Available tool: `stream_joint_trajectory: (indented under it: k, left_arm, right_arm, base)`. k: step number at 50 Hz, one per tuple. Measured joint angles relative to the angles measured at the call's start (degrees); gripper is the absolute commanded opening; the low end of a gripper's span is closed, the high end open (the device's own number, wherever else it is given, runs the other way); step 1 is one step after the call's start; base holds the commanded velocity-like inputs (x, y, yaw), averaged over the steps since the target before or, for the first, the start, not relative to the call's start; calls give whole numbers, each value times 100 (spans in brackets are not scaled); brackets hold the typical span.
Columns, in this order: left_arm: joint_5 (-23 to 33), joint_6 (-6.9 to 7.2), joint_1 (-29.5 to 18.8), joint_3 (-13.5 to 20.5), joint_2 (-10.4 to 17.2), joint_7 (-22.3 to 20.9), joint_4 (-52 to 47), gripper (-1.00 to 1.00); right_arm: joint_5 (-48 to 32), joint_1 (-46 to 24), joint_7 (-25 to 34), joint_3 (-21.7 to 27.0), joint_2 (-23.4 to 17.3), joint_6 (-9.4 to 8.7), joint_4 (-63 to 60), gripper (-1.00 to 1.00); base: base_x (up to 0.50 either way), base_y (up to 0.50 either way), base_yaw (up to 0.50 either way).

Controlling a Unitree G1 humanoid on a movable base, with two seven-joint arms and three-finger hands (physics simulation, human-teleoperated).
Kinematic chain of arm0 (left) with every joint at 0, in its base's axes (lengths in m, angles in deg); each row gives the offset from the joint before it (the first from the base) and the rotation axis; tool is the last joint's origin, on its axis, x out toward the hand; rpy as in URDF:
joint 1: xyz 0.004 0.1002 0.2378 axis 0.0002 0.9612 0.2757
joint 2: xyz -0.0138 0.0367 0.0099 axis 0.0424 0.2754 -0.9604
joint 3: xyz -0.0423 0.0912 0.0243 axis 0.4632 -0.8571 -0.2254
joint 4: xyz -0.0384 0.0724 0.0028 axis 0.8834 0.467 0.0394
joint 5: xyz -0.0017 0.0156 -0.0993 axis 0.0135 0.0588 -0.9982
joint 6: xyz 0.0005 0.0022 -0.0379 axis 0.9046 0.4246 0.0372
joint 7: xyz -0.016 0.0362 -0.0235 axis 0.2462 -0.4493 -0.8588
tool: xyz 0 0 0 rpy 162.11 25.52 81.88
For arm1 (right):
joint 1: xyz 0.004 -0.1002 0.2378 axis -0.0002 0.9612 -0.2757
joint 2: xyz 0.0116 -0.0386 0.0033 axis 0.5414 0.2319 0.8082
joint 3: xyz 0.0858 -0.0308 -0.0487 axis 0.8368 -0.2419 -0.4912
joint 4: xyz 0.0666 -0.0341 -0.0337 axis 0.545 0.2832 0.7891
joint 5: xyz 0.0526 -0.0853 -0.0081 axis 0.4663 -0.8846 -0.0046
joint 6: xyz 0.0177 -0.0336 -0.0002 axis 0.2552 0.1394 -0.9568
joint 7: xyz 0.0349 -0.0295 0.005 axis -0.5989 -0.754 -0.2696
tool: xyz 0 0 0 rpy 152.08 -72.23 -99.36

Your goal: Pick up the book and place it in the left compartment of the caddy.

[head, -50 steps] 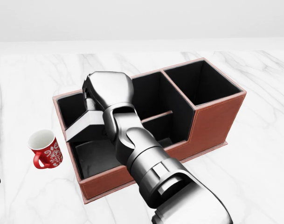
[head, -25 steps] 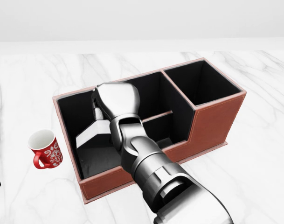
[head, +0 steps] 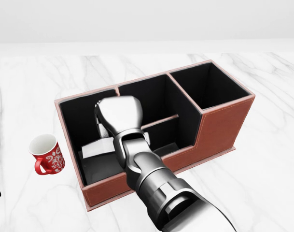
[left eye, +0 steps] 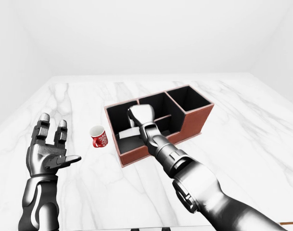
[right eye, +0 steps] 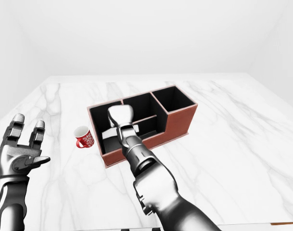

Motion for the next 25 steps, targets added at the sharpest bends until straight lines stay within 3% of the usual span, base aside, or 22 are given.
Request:
stream_joint_trajectory:
  k: [25]
  left_arm:
    - [-21, -65, 79, 37, -40, -97, 28, 100]
  right_arm:
    - [-665, 264, -31, -208, 85, 0, -35, -100]
  base:
    - [0, 0, 0]
